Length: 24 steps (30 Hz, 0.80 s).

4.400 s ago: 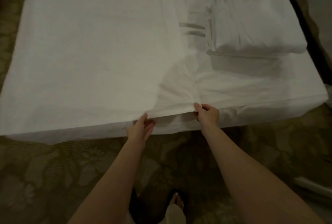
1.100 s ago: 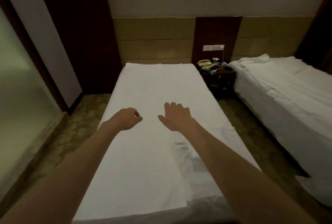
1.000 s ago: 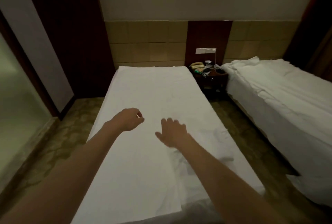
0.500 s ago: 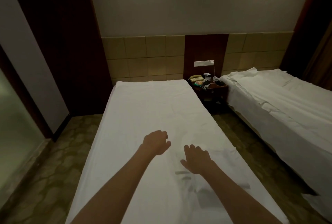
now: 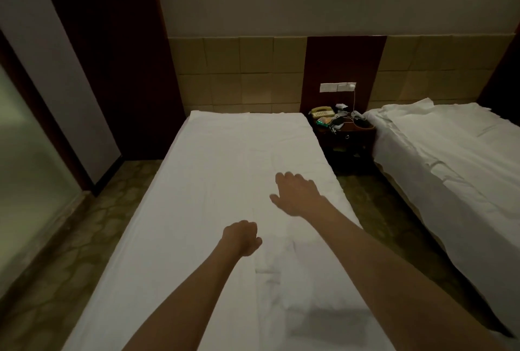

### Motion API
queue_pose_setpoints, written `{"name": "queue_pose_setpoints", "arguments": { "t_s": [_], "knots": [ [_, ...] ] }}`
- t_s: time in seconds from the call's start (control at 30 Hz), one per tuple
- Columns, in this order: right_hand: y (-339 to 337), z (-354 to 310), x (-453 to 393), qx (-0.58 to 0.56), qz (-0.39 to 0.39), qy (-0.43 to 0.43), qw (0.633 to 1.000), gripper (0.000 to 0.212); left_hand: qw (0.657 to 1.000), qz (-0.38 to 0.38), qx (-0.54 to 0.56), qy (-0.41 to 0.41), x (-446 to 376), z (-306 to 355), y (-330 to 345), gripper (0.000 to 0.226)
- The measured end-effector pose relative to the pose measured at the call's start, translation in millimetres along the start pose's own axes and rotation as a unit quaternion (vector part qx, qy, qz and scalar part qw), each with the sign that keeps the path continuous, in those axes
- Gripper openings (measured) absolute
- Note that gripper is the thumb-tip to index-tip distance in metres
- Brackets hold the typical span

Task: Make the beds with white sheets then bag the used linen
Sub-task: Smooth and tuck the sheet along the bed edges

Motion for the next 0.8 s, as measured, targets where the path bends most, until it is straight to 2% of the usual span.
{"name": "queue_pose_setpoints", "arguments": {
  "t_s": [0.1, 0.2, 0.37, 0.53, 0.67, 0.8],
  "knots": [
    [-2, 34, -7, -0.004, 0.018, -0.021, 1.0, 0.042, 1.0, -0.007, 0.014, -0.021, -11, 32, 5, 0.044],
    [21, 61, -4, -0.002, -0.003, -0.035, 0.999, 0.045, 0.999, 0.005, 0.019, -0.039, -19, 54, -1, 0.043],
    [93, 100, 13, -0.051, -0.126, -0.003, 0.991, 0.043, 0.997, 0.051, 0.028, -0.046, -46, 66, -37, 0.043],
    [155, 128, 27, -0.004, -0.198, 0.02, 0.98, 0.047, 0.996, 0.077, 0.012, -0.036, -90, 74, -55, 0.043],
    [187, 142, 20, -0.015, -0.219, 0.04, 0.975, 0.049, 0.998, 0.063, 0.021, -0.01, -122, 92, -31, 0.041],
    [219, 155, 14, -0.041, -0.238, 0.056, 0.969, 0.049, 0.999, 0.007, 0.035, -0.003, -145, 110, 25, 0.041]
  ]
}}
Point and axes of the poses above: each hand's wrist, its own x-axis away from the middle knuckle, its own y-axis out of the palm, z = x × y, the point moved 7 cm from there along -x, towards the middle knuckle, and after that the axes turned 6 degrees about z, right-handed, at the moved point
